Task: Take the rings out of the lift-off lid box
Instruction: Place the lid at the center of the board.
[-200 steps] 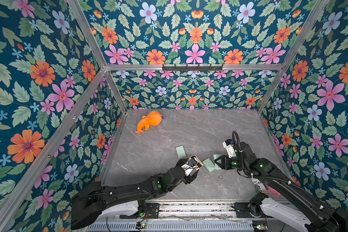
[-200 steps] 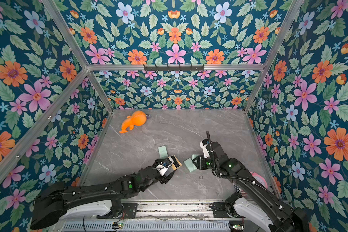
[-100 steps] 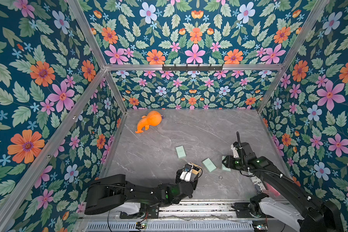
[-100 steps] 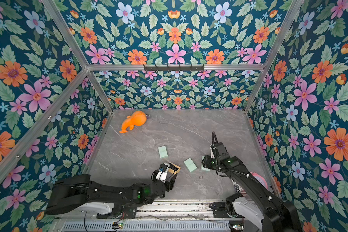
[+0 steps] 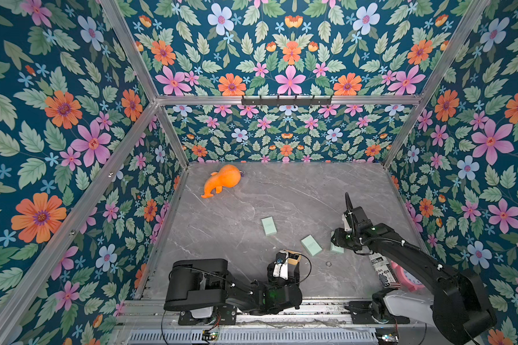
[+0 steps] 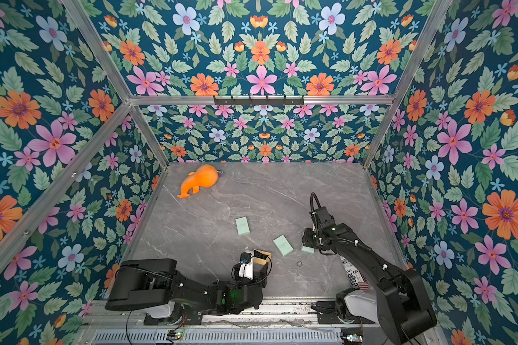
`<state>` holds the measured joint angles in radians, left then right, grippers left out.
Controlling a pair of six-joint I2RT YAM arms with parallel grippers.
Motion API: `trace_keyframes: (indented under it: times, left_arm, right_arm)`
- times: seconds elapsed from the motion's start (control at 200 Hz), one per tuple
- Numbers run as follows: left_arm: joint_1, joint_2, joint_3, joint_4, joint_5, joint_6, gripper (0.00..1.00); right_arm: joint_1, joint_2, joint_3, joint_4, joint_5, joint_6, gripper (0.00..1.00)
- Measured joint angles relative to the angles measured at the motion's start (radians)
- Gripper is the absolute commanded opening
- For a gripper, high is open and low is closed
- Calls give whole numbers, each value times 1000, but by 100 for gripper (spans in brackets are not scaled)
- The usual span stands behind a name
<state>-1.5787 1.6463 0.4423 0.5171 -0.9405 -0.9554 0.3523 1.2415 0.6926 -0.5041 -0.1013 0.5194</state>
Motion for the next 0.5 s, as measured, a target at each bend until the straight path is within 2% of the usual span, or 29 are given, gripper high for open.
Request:
trace_keyframes:
  times: [0.5]
  left_arm:
    - [-59, 134, 61, -78, -60, -287, 71]
  right_arm:
    - [-10, 211, 65, 14, 30, -26, 46]
